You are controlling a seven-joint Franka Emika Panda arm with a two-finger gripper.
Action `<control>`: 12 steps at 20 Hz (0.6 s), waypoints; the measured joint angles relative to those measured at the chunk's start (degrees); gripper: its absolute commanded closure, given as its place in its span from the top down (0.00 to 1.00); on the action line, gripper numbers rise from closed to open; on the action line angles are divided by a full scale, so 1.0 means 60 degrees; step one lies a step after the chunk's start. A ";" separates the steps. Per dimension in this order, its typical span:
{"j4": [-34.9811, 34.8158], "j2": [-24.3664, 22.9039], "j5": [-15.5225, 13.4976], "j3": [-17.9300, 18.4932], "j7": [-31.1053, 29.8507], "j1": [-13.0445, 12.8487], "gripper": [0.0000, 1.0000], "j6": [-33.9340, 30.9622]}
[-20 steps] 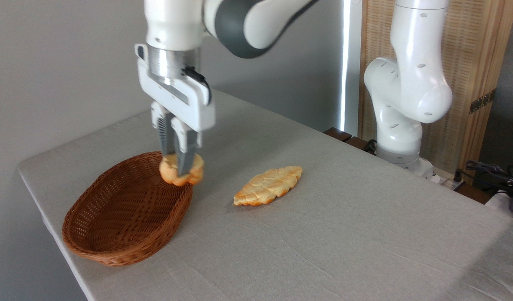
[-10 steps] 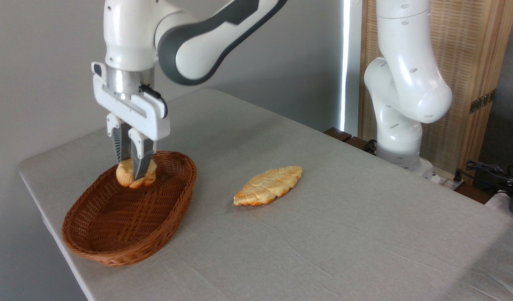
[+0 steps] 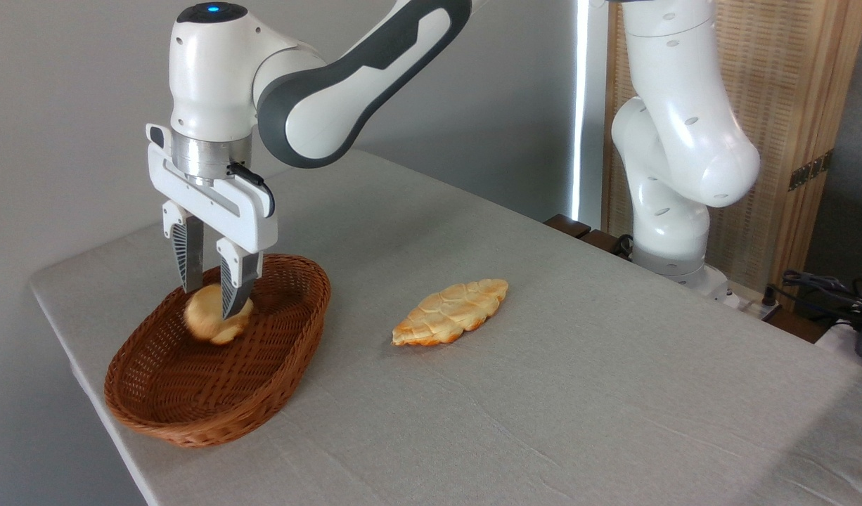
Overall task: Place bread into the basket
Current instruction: 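Lower the bun into the basket and open the gripper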
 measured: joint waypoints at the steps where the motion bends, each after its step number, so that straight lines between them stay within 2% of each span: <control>1: 0.0004 0.0000 0.0000 0.0000 0.0000 0.0000 1.00 0.0000; 8: 0.0103 -0.0069 0.0000 0.0039 -0.0064 0.0081 1.00 0.0003; 12: 0.0197 -0.0816 0.0000 0.0296 -0.0064 0.0207 1.00 -0.0626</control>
